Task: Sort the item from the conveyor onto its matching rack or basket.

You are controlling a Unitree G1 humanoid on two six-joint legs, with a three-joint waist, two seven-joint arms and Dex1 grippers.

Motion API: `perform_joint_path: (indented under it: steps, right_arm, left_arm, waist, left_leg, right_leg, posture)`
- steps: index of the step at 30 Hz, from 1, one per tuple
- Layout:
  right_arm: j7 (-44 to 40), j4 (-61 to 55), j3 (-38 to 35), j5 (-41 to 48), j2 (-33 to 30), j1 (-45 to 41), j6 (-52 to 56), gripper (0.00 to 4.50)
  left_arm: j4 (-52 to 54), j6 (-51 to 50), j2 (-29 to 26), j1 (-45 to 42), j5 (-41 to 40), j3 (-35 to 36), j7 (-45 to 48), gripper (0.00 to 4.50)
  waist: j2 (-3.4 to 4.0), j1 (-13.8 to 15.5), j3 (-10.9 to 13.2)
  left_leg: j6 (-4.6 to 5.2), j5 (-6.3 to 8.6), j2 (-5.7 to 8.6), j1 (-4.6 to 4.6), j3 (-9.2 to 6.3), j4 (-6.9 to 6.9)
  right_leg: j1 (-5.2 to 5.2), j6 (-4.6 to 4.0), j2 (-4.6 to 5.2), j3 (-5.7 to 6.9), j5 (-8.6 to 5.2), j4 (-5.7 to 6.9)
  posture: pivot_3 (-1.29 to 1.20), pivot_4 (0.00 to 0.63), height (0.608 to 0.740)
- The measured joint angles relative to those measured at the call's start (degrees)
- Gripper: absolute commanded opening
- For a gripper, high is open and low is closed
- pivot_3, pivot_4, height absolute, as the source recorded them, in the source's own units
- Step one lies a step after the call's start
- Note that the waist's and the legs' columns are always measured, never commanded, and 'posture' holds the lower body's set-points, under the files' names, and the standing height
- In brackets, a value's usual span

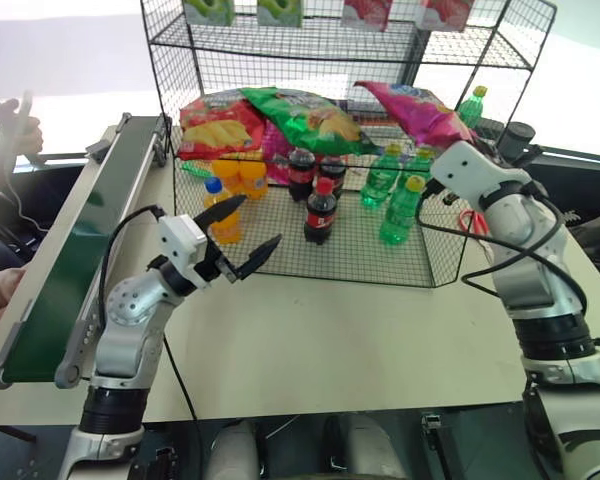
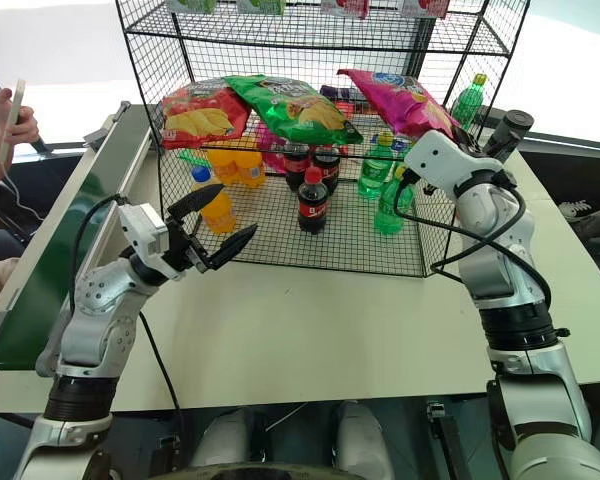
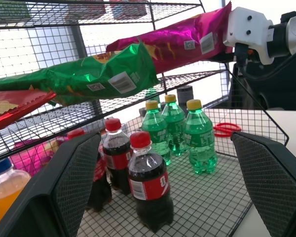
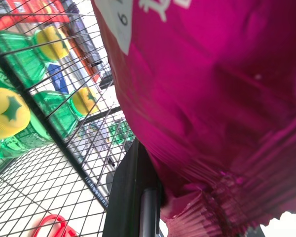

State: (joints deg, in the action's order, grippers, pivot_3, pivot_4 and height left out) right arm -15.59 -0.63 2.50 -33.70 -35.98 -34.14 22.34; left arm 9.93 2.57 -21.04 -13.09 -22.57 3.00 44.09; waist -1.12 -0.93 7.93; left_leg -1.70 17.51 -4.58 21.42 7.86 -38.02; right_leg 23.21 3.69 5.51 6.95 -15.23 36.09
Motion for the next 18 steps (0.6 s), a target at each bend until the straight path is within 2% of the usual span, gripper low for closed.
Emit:
perform_joint_path:
  steps: [1, 3, 4, 10, 18]
  right_arm:
    - [0.00, 0.00, 0.24, 0.00, 0.02, -0.10, 0.13, 0.09]
    - [-0.08, 0.00, 0.61, 0.11, 0.48, -0.16, 0.63, 1.14]
    - [-0.25, 0.00, 0.65, 0.26, 0.83, -0.17, 0.87, 1.45]
    - [-1.03, -1.26, 0.49, 0.93, 1.17, -0.96, 1.65, 4.44]
    - [-4.71, -3.69, 0.52, 5.91, 1.43, -1.14, -0.38, 4.44]
  left_arm:
    - [0.14, -0.12, 0.01, 0.01, -0.18, 0.00, -0.10, 4.50]
    - [0.93, -1.05, 0.13, 0.09, -0.68, -0.12, -0.18, 4.50]
    - [1.31, -1.09, 0.17, 0.22, -0.70, -0.23, -0.21, 4.50]
    - [1.96, -1.33, 0.85, 1.18, -0.84, -0.67, -0.50, 4.50]
    - [1.93, -1.69, 0.84, 1.20, -1.07, -0.67, -0.30, 4.50]
  waist:
    - [0.00, -0.01, 0.00]
    - [0.00, -0.02, 0.00]
    - [0.00, -0.02, 0.00]
    - [-0.02, -0.17, -0.02]
    - [-0.01, -0.14, -0.01]
  left_leg:
    - [0.00, 0.00, 0.00, 0.00, 0.00, 0.00]
    - [0.00, 0.00, 0.00, 0.00, 0.00, 0.00]
    - [0.00, 0.00, 0.00, 0.00, 0.00, 0.00]
    - [0.01, 0.00, -0.01, -0.02, 0.00, 0.00]
    - [0.06, 0.03, -0.02, 0.00, 0.00, 0.00]
  right_leg:
    - [0.00, 0.00, 0.00, 0.00, 0.00, 0.00]
    - [0.00, 0.00, 0.00, 0.00, 0.00, 0.00]
    - [0.00, 0.00, 0.00, 0.00, 0.00, 0.00]
    - [-0.02, 0.00, 0.00, 0.00, 0.00, 0.01]
    - [0.00, 0.00, -0.02, 0.00, 0.00, 0.00]
  posture:
    - [0.00, 0.150, 0.726]
    - [0.00, 0.150, 0.726]
    - [0.00, 0.150, 0.726]
    - [0.00, 0.150, 0.726]
    - [0.00, 0.150, 0.726]
